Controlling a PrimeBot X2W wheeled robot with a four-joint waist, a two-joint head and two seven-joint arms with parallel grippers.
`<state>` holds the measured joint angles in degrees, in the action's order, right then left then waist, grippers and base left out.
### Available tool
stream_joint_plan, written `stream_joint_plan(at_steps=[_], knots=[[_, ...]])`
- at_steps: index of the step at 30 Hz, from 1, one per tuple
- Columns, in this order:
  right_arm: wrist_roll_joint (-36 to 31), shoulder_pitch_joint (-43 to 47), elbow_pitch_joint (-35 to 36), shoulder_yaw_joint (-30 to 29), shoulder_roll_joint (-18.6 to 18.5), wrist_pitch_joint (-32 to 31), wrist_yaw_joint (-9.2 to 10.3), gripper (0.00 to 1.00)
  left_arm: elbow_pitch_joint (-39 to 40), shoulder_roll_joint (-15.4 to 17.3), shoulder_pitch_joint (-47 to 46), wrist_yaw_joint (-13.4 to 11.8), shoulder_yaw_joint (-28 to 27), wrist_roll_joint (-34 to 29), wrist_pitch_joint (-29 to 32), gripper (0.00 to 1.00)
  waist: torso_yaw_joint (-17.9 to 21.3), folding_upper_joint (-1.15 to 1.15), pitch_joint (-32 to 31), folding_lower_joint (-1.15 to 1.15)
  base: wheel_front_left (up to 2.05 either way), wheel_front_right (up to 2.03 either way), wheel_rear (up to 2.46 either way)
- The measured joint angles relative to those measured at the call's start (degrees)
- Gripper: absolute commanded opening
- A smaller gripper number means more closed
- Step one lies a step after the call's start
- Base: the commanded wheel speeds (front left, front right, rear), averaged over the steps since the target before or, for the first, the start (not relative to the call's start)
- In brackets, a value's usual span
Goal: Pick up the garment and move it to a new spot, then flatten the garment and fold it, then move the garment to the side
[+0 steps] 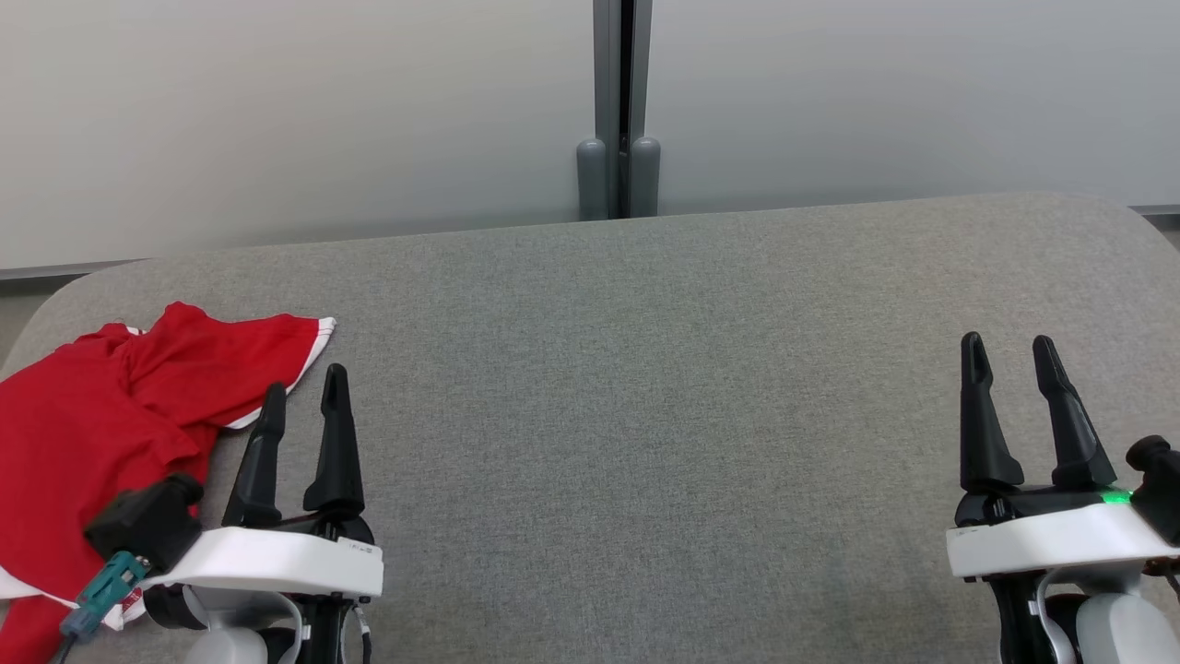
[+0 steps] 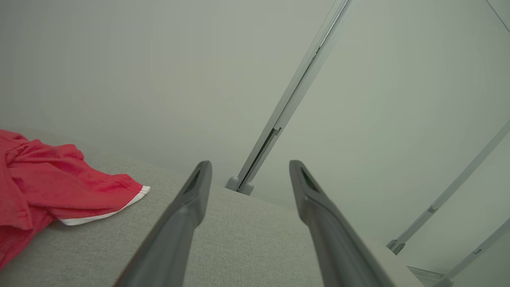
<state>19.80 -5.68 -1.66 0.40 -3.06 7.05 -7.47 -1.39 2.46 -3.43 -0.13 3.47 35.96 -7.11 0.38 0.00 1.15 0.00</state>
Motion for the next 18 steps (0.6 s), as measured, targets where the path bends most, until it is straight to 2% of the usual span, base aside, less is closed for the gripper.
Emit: stream_joint_plan(at_steps=[11, 18], knots=[[-7.97, 0.12, -0.43, 0.32, 0.29, 1.62, -0.01, 1.00, -0.91, 0.08, 0.15, -3.03, 3.02, -9.29, -1.58, 1.00, 0.00, 0.00, 0.20, 0.00, 0.00, 0.00, 0.00], [-12.00, 0.52, -1.13, 0.93, 0.33, 2.58, -0.01, 1.00, -1.54, 1.25, 0.10, -5.09, 6.11, -15.01, -2.58, 1.00, -0.05, 0.00, 0.30, 0.00, 0.00, 0.00, 0.00]])
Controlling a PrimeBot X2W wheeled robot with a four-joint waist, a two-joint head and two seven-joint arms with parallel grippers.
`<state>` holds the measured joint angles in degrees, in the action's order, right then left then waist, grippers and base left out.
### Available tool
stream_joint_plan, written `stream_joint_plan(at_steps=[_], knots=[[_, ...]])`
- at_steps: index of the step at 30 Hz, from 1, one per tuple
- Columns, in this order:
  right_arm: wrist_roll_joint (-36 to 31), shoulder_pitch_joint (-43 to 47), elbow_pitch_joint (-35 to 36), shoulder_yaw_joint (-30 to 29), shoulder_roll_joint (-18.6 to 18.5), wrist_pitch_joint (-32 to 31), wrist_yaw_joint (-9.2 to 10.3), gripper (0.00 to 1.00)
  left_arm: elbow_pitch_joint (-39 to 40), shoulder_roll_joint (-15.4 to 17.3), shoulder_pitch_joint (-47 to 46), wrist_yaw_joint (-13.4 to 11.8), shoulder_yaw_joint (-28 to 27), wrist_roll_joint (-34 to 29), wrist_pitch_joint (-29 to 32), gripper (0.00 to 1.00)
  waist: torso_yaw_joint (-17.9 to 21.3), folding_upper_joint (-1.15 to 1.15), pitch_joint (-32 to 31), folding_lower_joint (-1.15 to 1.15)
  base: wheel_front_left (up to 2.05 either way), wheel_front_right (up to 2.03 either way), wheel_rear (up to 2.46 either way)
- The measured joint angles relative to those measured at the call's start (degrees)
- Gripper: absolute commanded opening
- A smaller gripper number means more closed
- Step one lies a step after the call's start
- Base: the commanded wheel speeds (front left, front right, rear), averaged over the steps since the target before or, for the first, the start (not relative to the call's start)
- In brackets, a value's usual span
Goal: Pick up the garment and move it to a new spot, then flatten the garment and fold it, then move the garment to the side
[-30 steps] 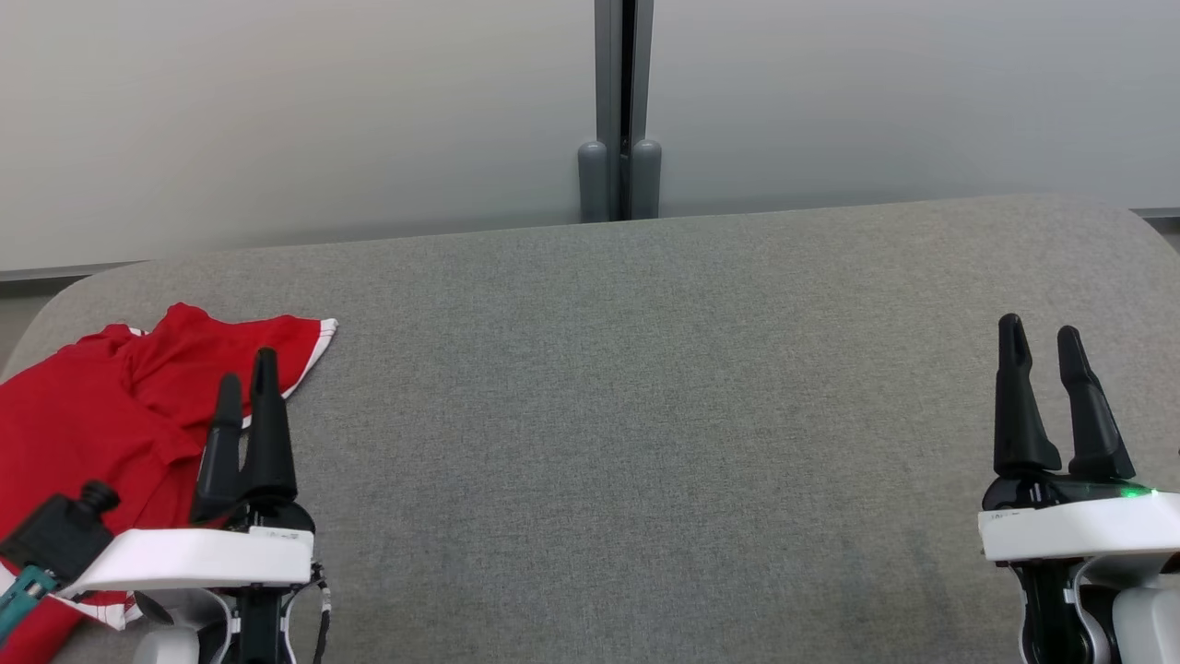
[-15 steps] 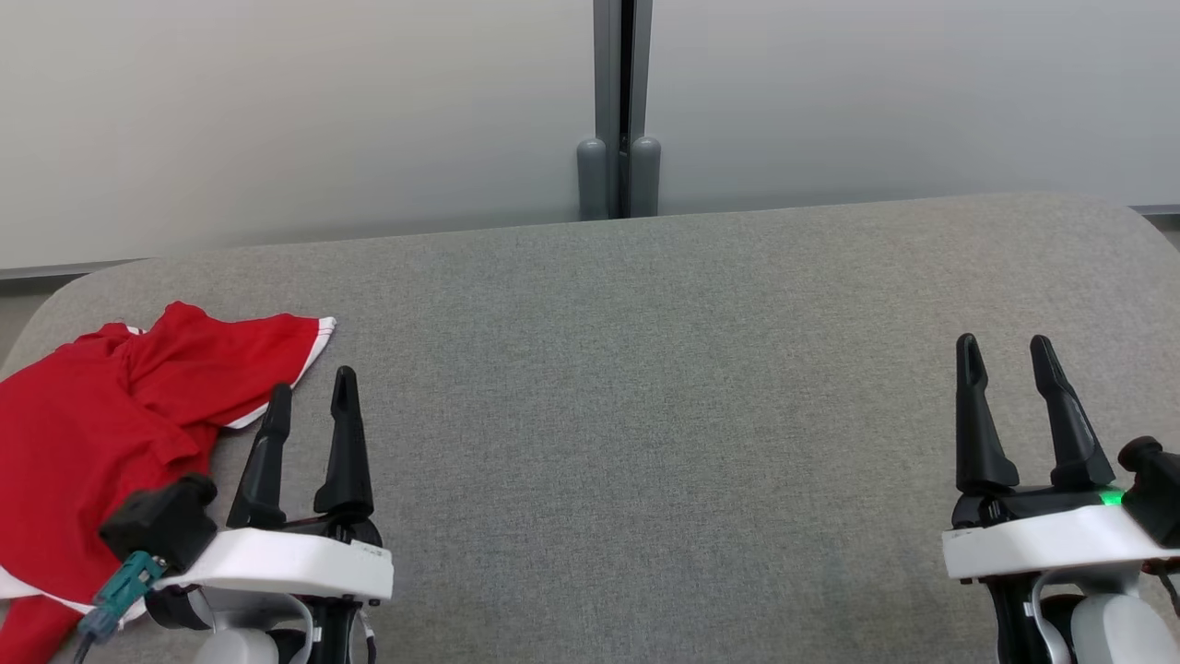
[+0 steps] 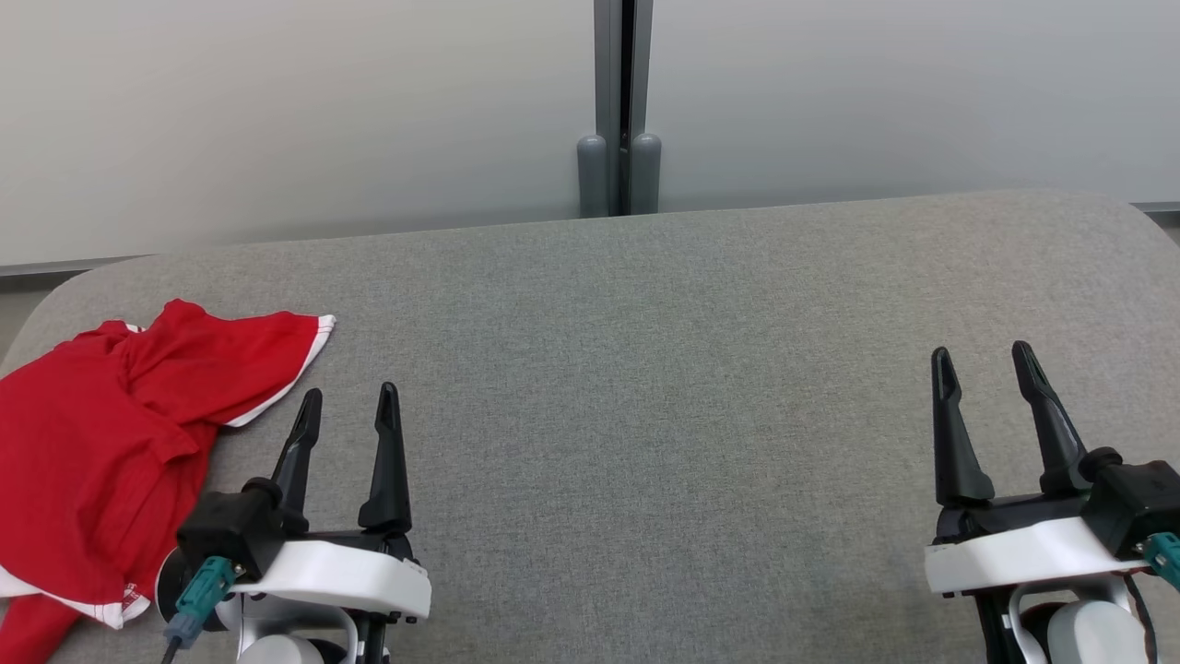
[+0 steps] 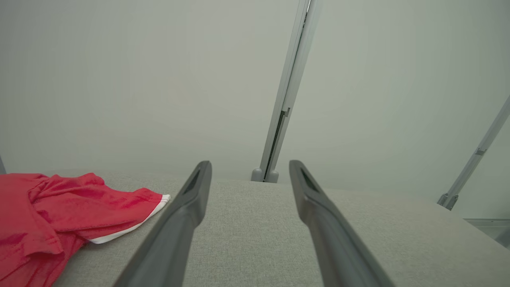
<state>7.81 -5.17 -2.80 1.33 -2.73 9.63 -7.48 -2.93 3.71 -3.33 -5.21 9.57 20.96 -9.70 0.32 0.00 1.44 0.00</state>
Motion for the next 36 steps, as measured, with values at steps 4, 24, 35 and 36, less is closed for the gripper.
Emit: stream_joint_plan(at_steps=[4, 24, 35, 36], knots=[[0.31, 0.18, -0.89, 1.27, 0.03, 0.49, 0.00, 1.00, -0.22, 0.36, -0.03, -0.91, 1.05, -1.34, -0.57, 1.00, -0.03, 0.00, 0.01, 0.00, 0.00, 0.00, 0.00], [-3.42, 0.21, -2.49, 2.57, 0.02, 2.99, -0.01, 1.00, -2.13, -0.82, 0.32, 0.87, 0.73, -7.98, -2.97, 1.00, -0.07, 0.00, 0.18, 0.00, 0.00, 0.00, 0.00], [1.69, 0.25, -4.33, 3.91, -0.01, 4.20, -0.01, 1.00, -2.55, -0.91, 0.86, 1.11, -0.05, -5.83, -4.22, 1.00, 0.07, 0.00, -0.01, 0.00, 0.00, 0.00, 0.00], [2.13, 0.25, -4.63, 3.94, -0.02, 4.38, -0.01, 1.00, -2.74, -0.93, 0.88, 1.12, 0.02, -6.10, -4.39, 1.00, 0.06, 0.00, 0.00, 0.00, 0.00, 0.00, 0.00]])
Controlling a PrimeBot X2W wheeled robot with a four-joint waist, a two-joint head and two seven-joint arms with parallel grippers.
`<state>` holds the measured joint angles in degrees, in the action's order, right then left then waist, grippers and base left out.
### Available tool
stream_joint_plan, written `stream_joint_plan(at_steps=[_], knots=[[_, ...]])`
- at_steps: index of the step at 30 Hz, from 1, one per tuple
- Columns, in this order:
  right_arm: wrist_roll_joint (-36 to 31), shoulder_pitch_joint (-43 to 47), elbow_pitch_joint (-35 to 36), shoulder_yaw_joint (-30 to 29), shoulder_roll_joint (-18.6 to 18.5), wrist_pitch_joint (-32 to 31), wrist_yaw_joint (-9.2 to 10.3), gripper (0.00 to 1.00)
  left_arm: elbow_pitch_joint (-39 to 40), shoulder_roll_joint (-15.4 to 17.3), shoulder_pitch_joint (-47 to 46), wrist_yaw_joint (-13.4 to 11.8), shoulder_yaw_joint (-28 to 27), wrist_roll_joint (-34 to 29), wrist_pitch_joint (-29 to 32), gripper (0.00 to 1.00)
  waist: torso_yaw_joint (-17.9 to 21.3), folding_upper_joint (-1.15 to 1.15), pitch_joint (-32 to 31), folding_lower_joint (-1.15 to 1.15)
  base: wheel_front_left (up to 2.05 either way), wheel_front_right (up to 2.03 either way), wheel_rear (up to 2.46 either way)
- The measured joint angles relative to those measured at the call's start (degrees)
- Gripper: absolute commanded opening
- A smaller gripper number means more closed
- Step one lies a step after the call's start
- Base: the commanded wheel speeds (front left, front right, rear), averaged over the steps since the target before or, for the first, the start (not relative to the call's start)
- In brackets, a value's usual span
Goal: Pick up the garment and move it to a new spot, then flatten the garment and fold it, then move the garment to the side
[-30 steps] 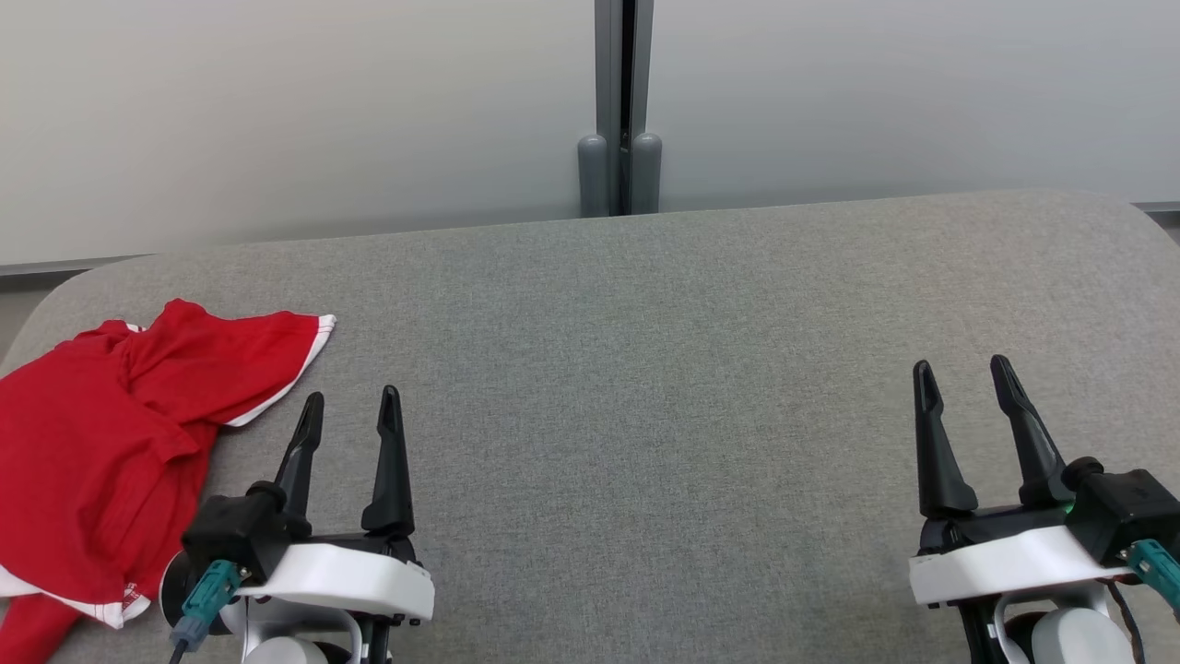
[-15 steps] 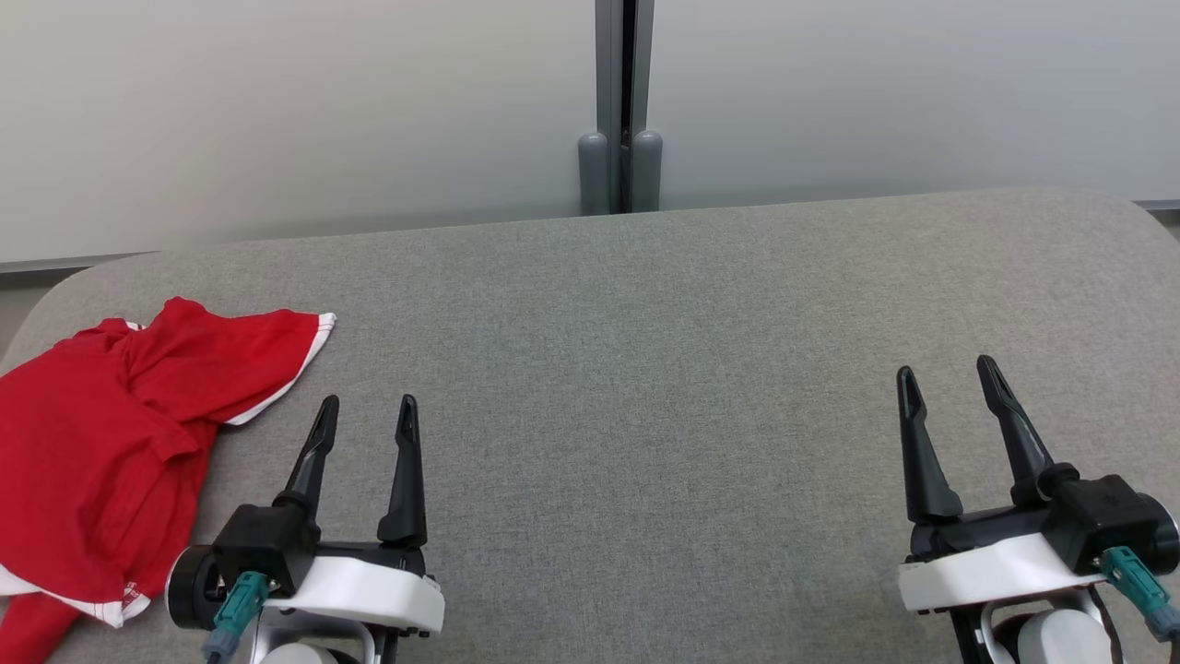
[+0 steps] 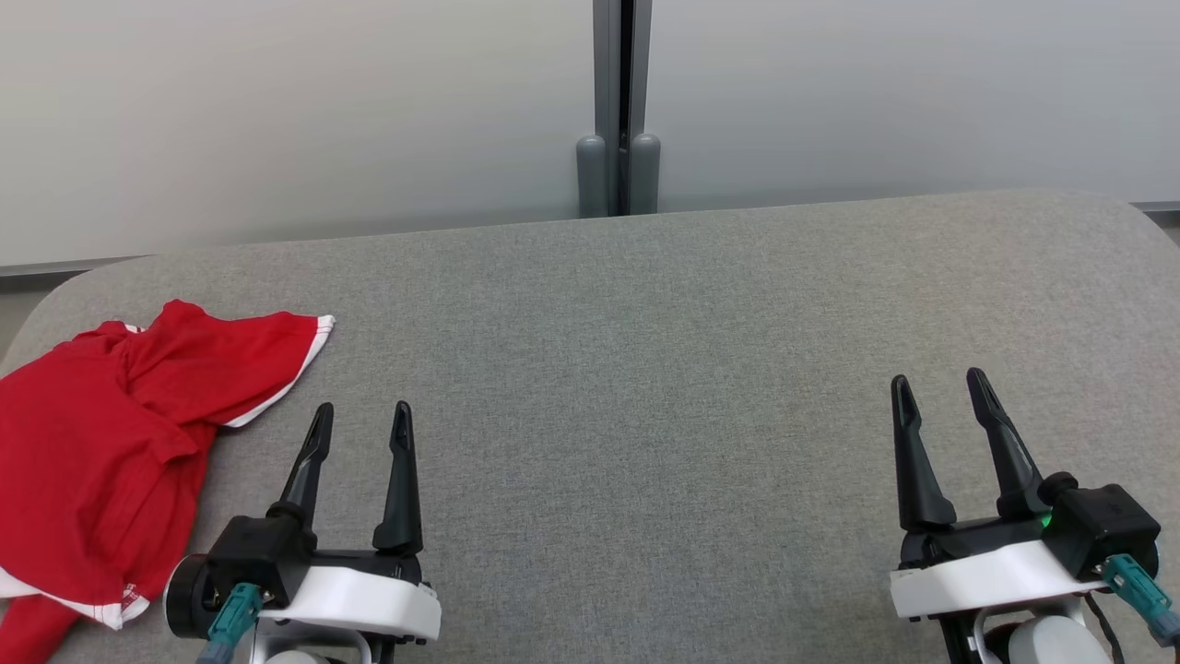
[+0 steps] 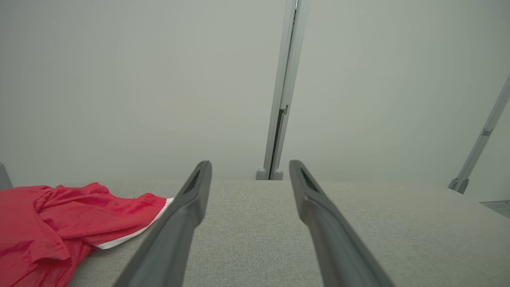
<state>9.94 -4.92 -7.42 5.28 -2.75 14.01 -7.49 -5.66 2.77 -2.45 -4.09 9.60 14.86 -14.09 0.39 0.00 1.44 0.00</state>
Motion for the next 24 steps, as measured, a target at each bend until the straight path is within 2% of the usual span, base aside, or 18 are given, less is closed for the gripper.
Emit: stream_joint_plan(at_steps=[16, 21, 24], knots=[[-0.45, -0.37, -1.34, 0.30, -0.01, 1.10, 0.00, 1.00, -0.58, 0.01, 0.16, 0.08, 1.13, -3.76, -1.00, 1.00, -0.64, 0.00, -0.24, 0.00, 0.00, 0.00, 0.00], [0.02, -0.09, -1.23, 0.77, -0.03, 1.10, 0.00, 1.00, -0.54, 0.00, 0.15, 0.08, 1.00, -3.96, -1.00, 1.00, -2.40, 0.00, -0.39, 0.00, 0.00, 0.00, 0.00], [0.14, 0.36, -1.13, 1.11, -0.04, 1.10, 0.00, 1.00, -0.33, 0.02, 0.09, 0.08, 0.77, -4.21, -1.00, 1.00, -4.91, 0.00, -0.56, 0.00, 0.00, 0.00, 0.00]])
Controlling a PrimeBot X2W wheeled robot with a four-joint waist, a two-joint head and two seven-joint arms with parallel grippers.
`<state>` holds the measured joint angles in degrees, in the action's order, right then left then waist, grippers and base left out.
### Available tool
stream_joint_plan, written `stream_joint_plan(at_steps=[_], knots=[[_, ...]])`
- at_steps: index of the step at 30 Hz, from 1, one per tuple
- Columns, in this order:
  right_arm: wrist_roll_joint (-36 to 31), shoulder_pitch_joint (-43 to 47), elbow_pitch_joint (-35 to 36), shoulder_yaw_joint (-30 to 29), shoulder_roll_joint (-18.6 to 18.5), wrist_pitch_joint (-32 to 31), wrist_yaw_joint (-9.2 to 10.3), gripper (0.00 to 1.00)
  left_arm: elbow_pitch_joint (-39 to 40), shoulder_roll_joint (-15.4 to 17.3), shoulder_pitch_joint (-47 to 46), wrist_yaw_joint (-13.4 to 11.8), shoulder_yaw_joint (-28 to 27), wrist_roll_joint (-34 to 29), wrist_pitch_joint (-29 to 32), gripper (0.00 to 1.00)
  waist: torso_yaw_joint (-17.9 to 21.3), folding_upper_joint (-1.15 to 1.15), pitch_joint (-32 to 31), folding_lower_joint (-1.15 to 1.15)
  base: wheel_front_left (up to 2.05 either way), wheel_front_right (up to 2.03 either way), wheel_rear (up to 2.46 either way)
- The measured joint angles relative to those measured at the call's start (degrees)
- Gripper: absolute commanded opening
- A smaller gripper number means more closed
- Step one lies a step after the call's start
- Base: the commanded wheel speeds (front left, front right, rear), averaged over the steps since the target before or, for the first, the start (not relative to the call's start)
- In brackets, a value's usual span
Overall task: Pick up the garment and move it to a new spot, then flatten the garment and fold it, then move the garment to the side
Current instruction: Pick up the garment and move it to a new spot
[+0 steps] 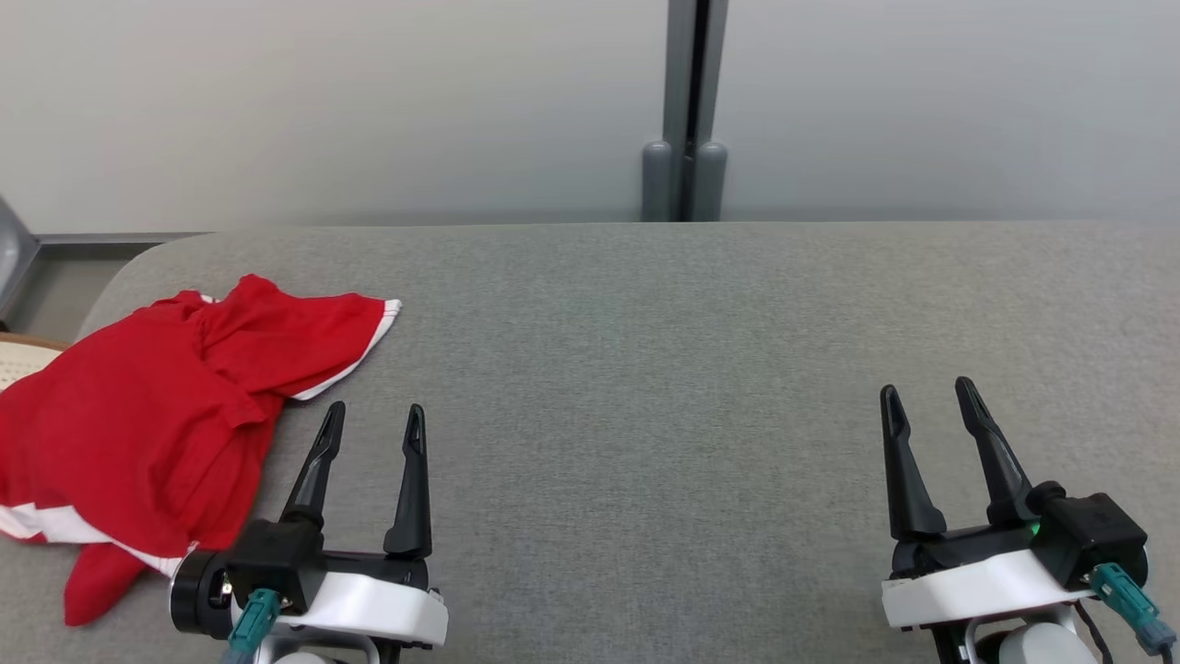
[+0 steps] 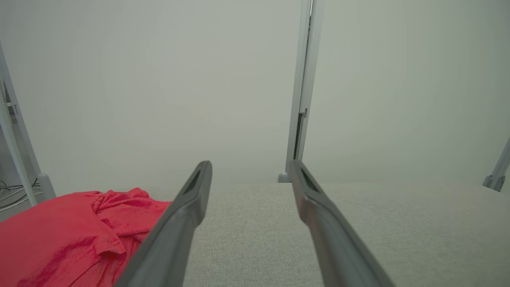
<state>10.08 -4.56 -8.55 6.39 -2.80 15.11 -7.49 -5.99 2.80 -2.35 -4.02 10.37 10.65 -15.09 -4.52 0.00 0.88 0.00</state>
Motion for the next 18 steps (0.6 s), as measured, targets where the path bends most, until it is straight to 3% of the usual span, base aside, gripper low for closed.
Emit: stream_joint_plan(at_steps=[18], knots=[[0.45, 1.09, -1.14, 4.00, -0.02, 0.00, 0.00, 1.00, 0.38, 0.00, 0.96, -0.57, -4.03, -1.08, -0.01, 1.00, -19.08, 0.00, -1.28, 0.00, 0.00, 0.00, 0.00]])
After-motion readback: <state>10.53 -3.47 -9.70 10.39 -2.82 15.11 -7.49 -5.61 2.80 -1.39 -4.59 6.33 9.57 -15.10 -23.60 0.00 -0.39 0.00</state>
